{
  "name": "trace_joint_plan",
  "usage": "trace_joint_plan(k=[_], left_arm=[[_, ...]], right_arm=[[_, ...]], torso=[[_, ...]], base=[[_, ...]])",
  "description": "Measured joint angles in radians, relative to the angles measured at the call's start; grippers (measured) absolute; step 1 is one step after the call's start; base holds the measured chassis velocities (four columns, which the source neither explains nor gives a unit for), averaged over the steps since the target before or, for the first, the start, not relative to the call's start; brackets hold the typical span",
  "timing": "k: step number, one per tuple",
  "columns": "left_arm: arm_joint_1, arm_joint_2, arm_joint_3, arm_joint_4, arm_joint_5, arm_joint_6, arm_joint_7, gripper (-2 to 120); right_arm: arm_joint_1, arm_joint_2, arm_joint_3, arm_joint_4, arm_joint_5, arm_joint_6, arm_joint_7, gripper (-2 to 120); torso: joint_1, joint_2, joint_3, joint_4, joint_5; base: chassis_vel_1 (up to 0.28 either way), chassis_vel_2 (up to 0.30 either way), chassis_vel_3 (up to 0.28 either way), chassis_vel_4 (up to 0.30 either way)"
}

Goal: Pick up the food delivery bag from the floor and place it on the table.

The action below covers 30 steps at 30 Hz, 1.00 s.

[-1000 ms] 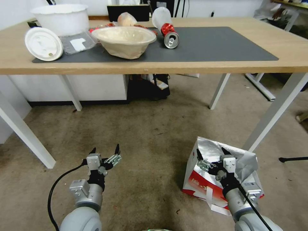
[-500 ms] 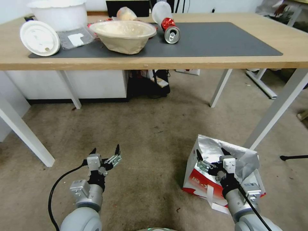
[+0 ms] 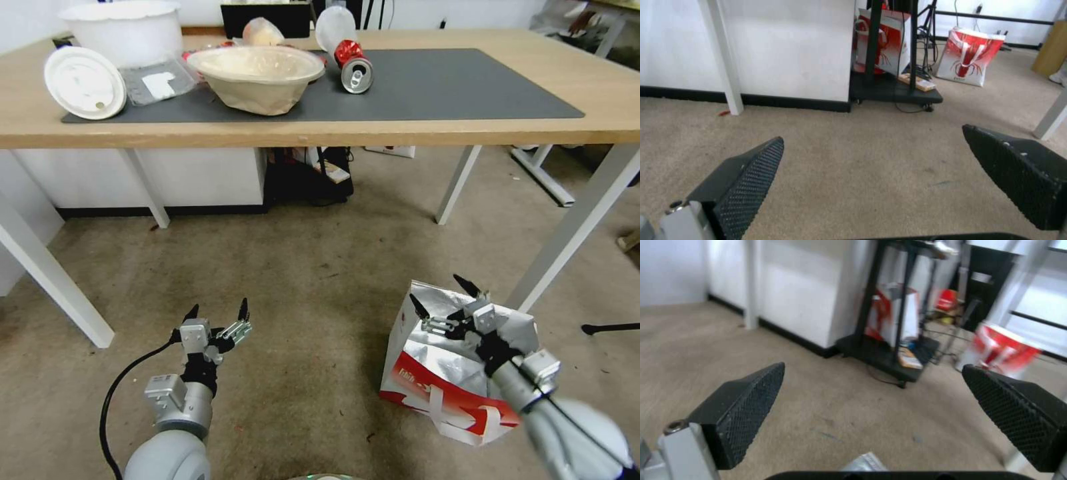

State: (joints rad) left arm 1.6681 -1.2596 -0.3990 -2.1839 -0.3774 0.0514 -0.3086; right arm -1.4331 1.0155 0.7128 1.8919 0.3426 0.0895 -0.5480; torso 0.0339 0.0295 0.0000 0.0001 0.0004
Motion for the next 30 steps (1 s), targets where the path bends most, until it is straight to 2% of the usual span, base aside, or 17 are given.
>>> trace_joint_plan(k=[1, 4, 5, 7, 8, 11, 12, 15, 18, 20, 23, 30], left_arm=[[0.0, 0.0, 0.0, 0.0, 0.0, 0.0, 0.0, 100], [0.001, -0.007, -0.001, 0.004, 0.001, -0.001, -0.001, 100], [0.001, -0.007, -0.001, 0.004, 0.001, -0.001, -0.001, 100], [0.001, -0.014, -0.001, 0.011, 0.005, -0.004, -0.003, 100], [0.001, -0.014, -0.001, 0.011, 0.005, -0.004, -0.003, 100], [-0.002, -0.023, -0.003, 0.019, 0.011, -0.005, -0.004, 100], [-0.002, -0.023, -0.003, 0.019, 0.011, -0.005, -0.004, 100], [-0.001, -0.03, -0.006, 0.026, 0.017, -0.009, -0.005, 100], [0.001, -0.034, -0.009, 0.029, 0.021, -0.011, -0.008, 100], [0.001, -0.035, -0.009, 0.029, 0.022, -0.012, -0.008, 100], [0.004, -0.04, -0.014, 0.032, 0.026, -0.017, -0.012, 100], [0.007, -0.038, -0.018, 0.041, 0.026, -0.02, -0.015, 100]], right_arm=[[0.0, 0.0, 0.0, 0.0, 0.0, 0.0, 0.0, 100], [0.117, -0.116, -0.036, -0.151, 0.034, 0.034, -0.113, 100], [0.117, -0.116, -0.036, -0.151, 0.034, 0.034, -0.113, 100], [0.216, -0.191, -0.086, -0.273, 0.033, 0.053, -0.198, 100], [0.216, -0.191, -0.086, -0.273, 0.033, 0.053, -0.198, 100], [0.338, -0.253, -0.163, -0.41, 0.019, 0.066, -0.309, 100], [0.338, -0.253, -0.163, -0.41, 0.019, 0.066, -0.309, 100], [0.437, -0.28, -0.253, -0.518, -0.012, 0.081, -0.39, 100], [0.49, -0.281, -0.312, -0.562, -0.037, 0.084, -0.415, 100], [0.505, -0.279, -0.329, -0.572, -0.043, 0.084, -0.42, 100], [0.597, -0.248, -0.418, -0.633, -0.086, 0.09, -0.45, 100], [0.675, -0.212, -0.454, -0.679, -0.184, 0.069, -0.534, 100]], torso=[[0.0, 0.0, 0.0, 0.0, 0.0], [0.0, 0.001, 0.0, 0.0001, -0.0001], [0.0, 0.001, 0.0, 0.0001, -0.0001], [0.0, 0.001, 0.0, 0.0001, 0.0], [0.0, 0.001, 0.0, 0.0001, 0.0], [0.0, 0.002, 0.0, 0.0, -0.0002], [0.0, 0.002, 0.0, 0.0, -0.0002], [0.0, 0.002, 0.0, -0.0003, -0.0003], [0.0, 0.003, 0.0, -0.0003, -0.0001], [0.0, 0.003, 0.0, -0.0004, -0.0002], [0.0, 0.003, 0.0, 0.0, -0.0002], [0.0, 0.003, 0.0, 0.0, -0.0003]], base=[[0.0, 0.0, 0.0, 0.0], [0.0, 0.0, 0.0, 0.0], [0.0, 0.0, 0.0, 0.0], [0.0, 0.0, 0.0, 0.0], [0.0, 0.0, 0.0, 0.0], [0.0, 0.0, 0.0, 0.0], [0.0, 0.0, 0.0, 0.0], [0.0, 0.0, 0.0, 0.0], [0.0, 0.0, 0.0, 0.0], [0.0, 0.0, 0.0, 0.0], [0.0, 0.0, 0.0, 0.0], [0.0, 0.0, 0.0, 0.0]])
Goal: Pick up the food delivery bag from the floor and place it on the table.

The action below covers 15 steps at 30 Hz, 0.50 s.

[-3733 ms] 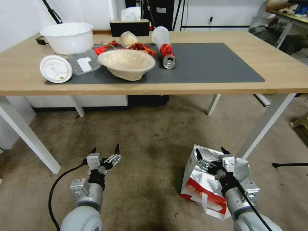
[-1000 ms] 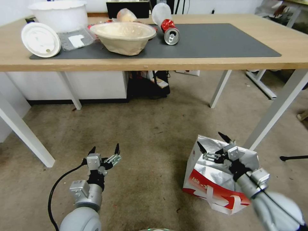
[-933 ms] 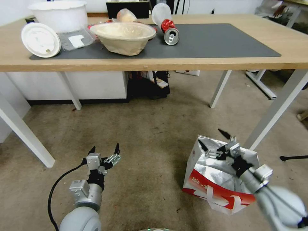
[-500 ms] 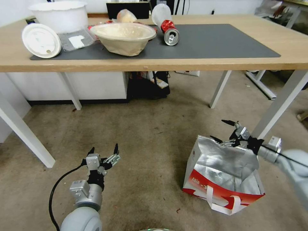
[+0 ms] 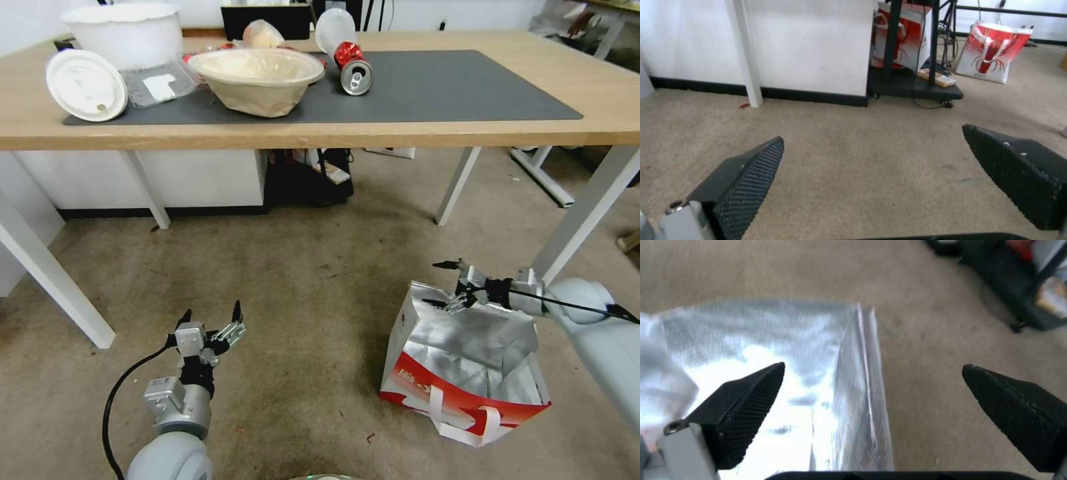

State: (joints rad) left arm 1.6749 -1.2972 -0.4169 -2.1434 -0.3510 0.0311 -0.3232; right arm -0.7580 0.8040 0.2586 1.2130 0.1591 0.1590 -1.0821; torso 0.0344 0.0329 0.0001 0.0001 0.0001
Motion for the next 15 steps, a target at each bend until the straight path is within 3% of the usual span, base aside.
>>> trace_joint_plan(k=[11, 15], left_arm=[[-0.009, -0.009, 0.005, 0.014, 0.004, -0.007, -0.007, 100], [-0.013, -0.007, 0.003, 0.02, 0.003, -0.015, -0.014, 100]], right_arm=[[0.105, 0.032, -0.074, -0.097, -0.066, -0.047, -0.097, 99], [0.131, 0.059, -0.091, -0.143, -0.1, -0.072, -0.167, 81]], torso=[[0.0, 0.0, 0.0, -0.0001, -0.0002], [0.0, 0.001, 0.0, -0.0002, -0.0001]], base=[[0.0, 0.0, 0.0, 0.0], [0.0, 0.0, 0.0, 0.0]])
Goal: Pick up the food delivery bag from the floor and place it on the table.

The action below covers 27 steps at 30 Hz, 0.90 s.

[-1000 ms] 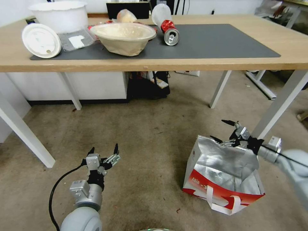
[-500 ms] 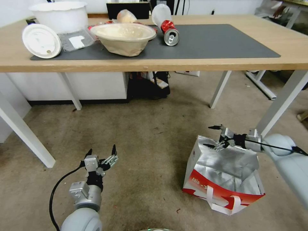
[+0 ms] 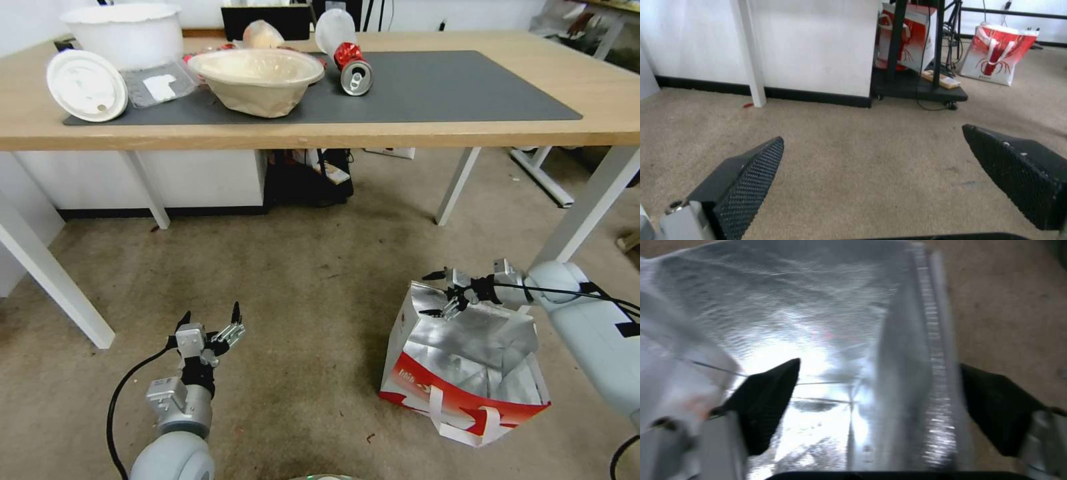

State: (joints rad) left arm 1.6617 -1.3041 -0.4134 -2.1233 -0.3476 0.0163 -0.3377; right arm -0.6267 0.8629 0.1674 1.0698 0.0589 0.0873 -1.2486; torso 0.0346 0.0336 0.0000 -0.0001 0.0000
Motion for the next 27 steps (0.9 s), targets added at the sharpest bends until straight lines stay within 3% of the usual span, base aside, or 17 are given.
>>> trace_joint_plan(k=[9, 11, 17, 23, 27], left_arm=[[0.0, 0.003, -0.001, 0.0, -0.003, -0.009, -0.006, 100], [0.004, 0.002, -0.001, -0.001, -0.003, -0.014, -0.008, 100], [0.009, 0.001, -0.003, -0.008, -0.002, -0.016, -0.009, 100], [0.014, 0.002, -0.007, -0.016, -0.002, -0.017, -0.011, 100], [0.017, 0.002, -0.008, -0.021, -0.003, -0.018, -0.012, 100]], right_arm=[[0.006, 0.018, -0.004, -0.029, -0.014, 0.0, -0.015, 52], [0.004, 0.018, -0.003, -0.034, -0.01, 0.002, -0.014, 41], [0.003, 0.006, -0.002, -0.032, 0.002, 0.005, -0.014, 25], [-0.012, -0.016, 0.006, -0.008, 0.046, -0.006, -0.011, 0], [-0.026, -0.031, 0.013, 0.003, 0.085, -0.009, -0.005, 0]], torso=[[0.0, 0.0, 0.0, 0.0001, 0.0], [0.0, 0.0, 0.0, 0.0001, 0.0], [0.0, 0.0, 0.0, 0.0001, 0.0], [0.0, 0.0, 0.0, 0.0001, 0.0], [0.0, 0.0, 0.0, 0.0001, 0.0001]], base=[[0.0, 0.0, 0.0, 0.0], [0.0, 0.0, 0.0, 0.0], [0.0, 0.0, 0.0, 0.0], [0.0, 0.0, 0.0, 0.0], [0.0, 0.0, 0.0, 0.0]])
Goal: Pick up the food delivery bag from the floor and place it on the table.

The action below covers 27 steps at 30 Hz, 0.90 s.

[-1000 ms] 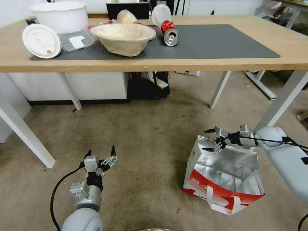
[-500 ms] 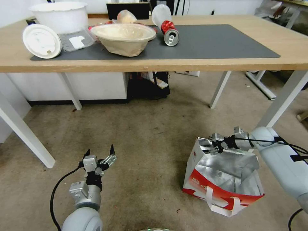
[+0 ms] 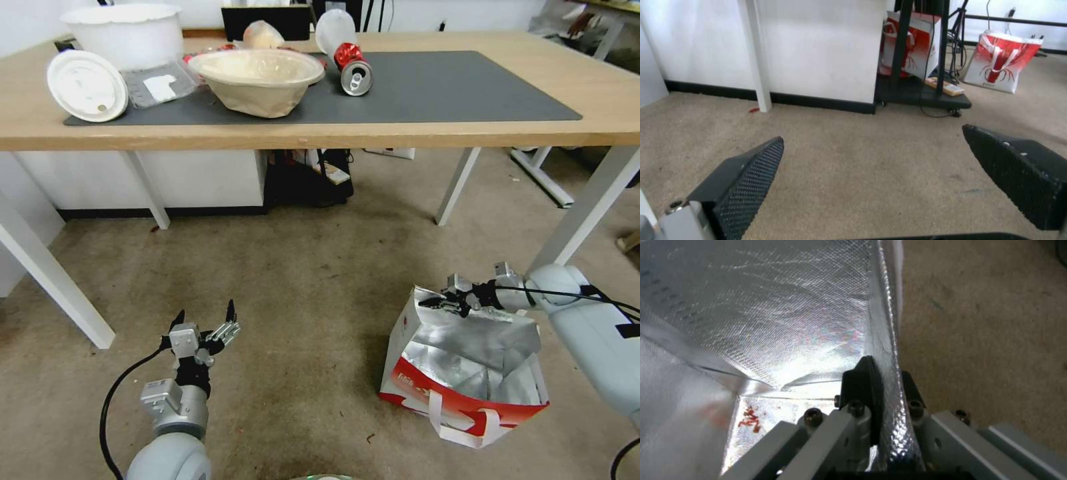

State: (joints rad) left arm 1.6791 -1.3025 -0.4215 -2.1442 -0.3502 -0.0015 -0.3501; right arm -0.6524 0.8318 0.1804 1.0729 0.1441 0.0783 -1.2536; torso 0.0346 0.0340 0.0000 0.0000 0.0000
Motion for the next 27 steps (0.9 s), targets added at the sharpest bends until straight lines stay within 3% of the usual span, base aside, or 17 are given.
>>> trace_joint_plan(k=[8, 15, 19, 27], left_arm=[[0.003, 0.002, -0.002, -0.018, -0.018, 0.003, -0.008, 100], [0.01, 0.003, -0.009, -0.041, -0.021, 0.002, -0.001, 100], [0.011, 0.002, -0.01, -0.047, -0.021, 0.006, 0.0, 100], [0.01, 0.001, -0.012, -0.066, -0.03, 0.03, -0.009, 100]], right_arm=[[-0.078, -0.055, 0.032, 0.1, 0.188, -0.048, 0.039, 0], [-0.269, -0.111, 0.137, 0.314, 0.465, -0.143, 0.068, 0], [-0.336, -0.134, 0.176, 0.436, 0.579, -0.196, 0.056, 0], [-0.381, -0.143, 0.186, 0.565, 0.734, -0.272, 0.072, 0]], torso=[[0.0, 0.0, 0.0, 0.0, 0.0], [0.0, 0.0, 0.0, -0.0004, -0.0002], [0.0, 0.0, 0.0, 0.0, -0.0004], [0.0, 0.0, 0.0, 0.0001, -0.0001]], base=[[0.0, 0.0, 0.0, 0.0], [0.0, 0.0, 0.0, 0.0], [0.0, 0.0, 0.0, 0.0], [0.0, 0.0, 0.0, 0.0]])
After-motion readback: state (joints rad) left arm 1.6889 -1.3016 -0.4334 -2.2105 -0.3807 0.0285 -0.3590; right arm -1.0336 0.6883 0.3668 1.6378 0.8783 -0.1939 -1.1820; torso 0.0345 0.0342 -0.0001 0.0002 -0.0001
